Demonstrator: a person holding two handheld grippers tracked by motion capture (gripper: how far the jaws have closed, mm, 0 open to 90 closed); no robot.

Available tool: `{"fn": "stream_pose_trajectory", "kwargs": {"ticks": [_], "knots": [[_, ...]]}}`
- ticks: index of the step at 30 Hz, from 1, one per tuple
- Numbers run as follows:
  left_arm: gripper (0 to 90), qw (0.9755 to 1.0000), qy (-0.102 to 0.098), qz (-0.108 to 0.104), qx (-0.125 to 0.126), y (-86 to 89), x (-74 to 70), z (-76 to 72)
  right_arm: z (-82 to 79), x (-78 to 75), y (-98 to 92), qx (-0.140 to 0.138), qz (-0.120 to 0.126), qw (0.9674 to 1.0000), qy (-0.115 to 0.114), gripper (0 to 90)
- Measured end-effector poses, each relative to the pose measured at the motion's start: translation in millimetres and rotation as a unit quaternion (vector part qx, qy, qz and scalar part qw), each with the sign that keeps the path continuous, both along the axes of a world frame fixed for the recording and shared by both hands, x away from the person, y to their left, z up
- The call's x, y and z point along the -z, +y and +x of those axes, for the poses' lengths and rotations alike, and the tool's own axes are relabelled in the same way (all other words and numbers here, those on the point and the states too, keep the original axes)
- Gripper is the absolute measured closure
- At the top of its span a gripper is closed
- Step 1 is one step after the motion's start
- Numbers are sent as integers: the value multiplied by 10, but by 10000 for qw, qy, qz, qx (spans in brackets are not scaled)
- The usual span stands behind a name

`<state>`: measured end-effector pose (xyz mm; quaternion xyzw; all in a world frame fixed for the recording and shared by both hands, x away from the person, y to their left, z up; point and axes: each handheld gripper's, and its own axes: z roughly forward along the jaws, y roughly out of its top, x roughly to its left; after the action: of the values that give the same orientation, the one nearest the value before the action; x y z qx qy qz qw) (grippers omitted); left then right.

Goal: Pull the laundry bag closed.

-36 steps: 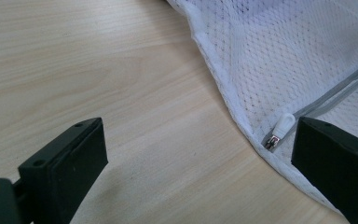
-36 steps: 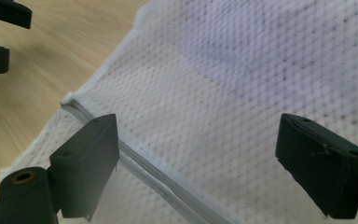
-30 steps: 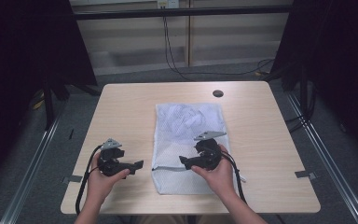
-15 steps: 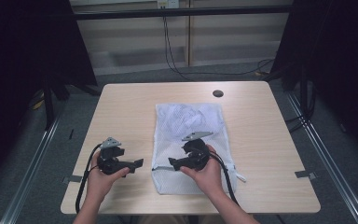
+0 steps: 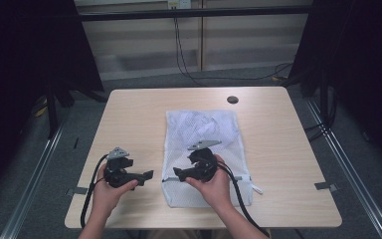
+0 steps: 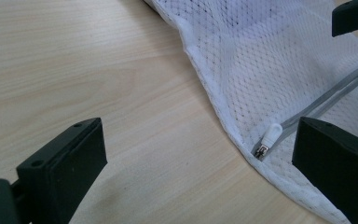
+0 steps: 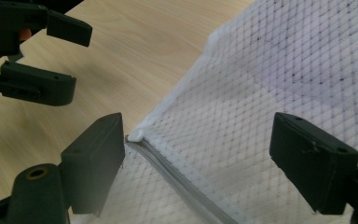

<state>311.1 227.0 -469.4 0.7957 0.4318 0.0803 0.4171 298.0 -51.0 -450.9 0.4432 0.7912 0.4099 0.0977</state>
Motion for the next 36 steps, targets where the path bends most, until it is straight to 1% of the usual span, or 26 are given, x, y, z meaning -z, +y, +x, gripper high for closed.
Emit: {"fn": "stream_pose_trajectory", "kwargs": {"ticks": [3,4,6,8,9,11,14,16,17,19,20,23,24,26,28,32,33,34,35,36], "knots": [[23,9999,-3,-138,-52,12,-19,-4,-26,-1,53,-13,44,10000,-32,196],[23,9999,-7,-144,-47,17,-23,-3,-30,4,70,-43,43,10000,-54,203],[21,9999,15,-160,-37,18,-20,-8,-31,23,110,-38,67,10000,0,215],[21,9999,26,-115,11,26,-16,-13,-24,27,118,-61,76,10000,-9,230],[21,9999,31,-100,13,31,-14,-13,-8,42,138,-96,109,9999,-27,251],[21,9999,53,-138,3,31,-13,-7,-5,48,144,-113,140,9998,-14,260],[21,9999,31,-131,-25,25,-17,-6,-10,72,174,-148,165,9998,4,290],[21,9999,17,-103,-20,21,-21,-8,-16,85,194,-143,183,9997,82,327],[21,10000,21,-73,-5,15,-19,-11,-21,95,214,-189,261,9994,103,356],[21,10000,36,-82,9,13,-18,-13,-31,105,236,-221,275,9993,144,395],[21,10000,34,-79,14,12,-18,-14,-31,105,236,-221,275,9993,144,395],[21,10000,21,-74,-1,16,-21,-17,-40,124,280,-264,349,9987,262,476],[21,10000,15,-75,-7,20,-23,-18,-40,124,280,-264,349,9987,262,476],[21,10000,6,-56,-7,30,-23,-18,-32,146,305,-312,394,9982,321,530],[22,10000,18,-46,15,39,-23,-15,-28,169,328,-300,408,9978,422,550],[23,10000,24,-51,-20,43,-17,-17,-10,221,368,-362,397,9965,637,608],[23,10000,17,-56,-29,42,-14,-19,-8,232,378,-370,370,9965,653,610],[25,10000,28,-52,-19,43,-13,-19,1,251,391,-381,344,9963,693,636],[25,10000,32,-42,-10,42,-12,-19,1,251,391,-381,344,9963,693,636],[26,10000,22,-29,-26,37,-10,-21,11,269,400,-401,360,9955,785,645]]}}
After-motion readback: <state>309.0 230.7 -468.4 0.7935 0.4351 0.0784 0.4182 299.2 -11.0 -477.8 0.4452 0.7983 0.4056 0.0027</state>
